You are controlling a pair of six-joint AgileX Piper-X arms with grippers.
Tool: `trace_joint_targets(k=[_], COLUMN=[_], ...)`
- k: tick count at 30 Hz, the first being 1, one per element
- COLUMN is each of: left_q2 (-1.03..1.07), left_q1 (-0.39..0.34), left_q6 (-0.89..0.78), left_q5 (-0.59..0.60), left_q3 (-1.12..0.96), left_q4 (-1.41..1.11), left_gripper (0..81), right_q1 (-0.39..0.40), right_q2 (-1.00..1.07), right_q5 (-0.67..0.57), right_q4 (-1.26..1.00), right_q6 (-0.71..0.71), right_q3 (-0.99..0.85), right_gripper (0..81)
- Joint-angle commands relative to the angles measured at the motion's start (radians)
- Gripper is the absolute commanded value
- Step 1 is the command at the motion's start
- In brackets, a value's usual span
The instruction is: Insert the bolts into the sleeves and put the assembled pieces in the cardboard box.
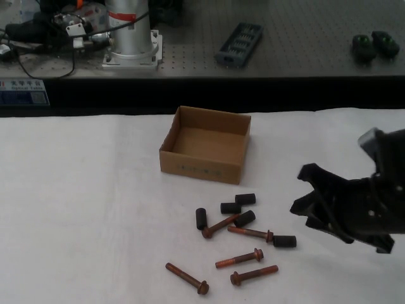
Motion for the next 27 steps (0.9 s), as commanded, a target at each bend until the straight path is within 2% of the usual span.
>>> trace_joint_targets(k=[1,5,10,19,27], left_q2=[0.000,0.000,0.000,0.000,0.000], left_q1=[0.005,0.005,0.005,0.005,0.005], left_q6=[-0.006,-0.006,-0.006,-0.006,-0.006], left_q5=[0.000,0.000,0.000,0.000,0.000], left_q3=[-0.011,-0.011,-0.011,-0.011,-0.011], left_q4=[-0.006,-0.006,-0.006,-0.006,-0.006], left_gripper=[31.2,31.2,31.2,31.2,31.2], right_q1=[0.006,0.008,0.008,0.008,0.008], right_q2=[0.046,0.116,0.141,0.141,0.141], right_q5=[0.053,0.054,0.028,-0.064,-0.012], right_q4=[-0.002,-0.002,-0.002,-0.055,-0.044], right_q6=[0.122,0.302,0.397,0.472,0.577], right_q3=[-0.047,-0.058,-0.058,-0.058,-0.058], right_gripper=[27.1,27.1,27.1,27.1,27.1])
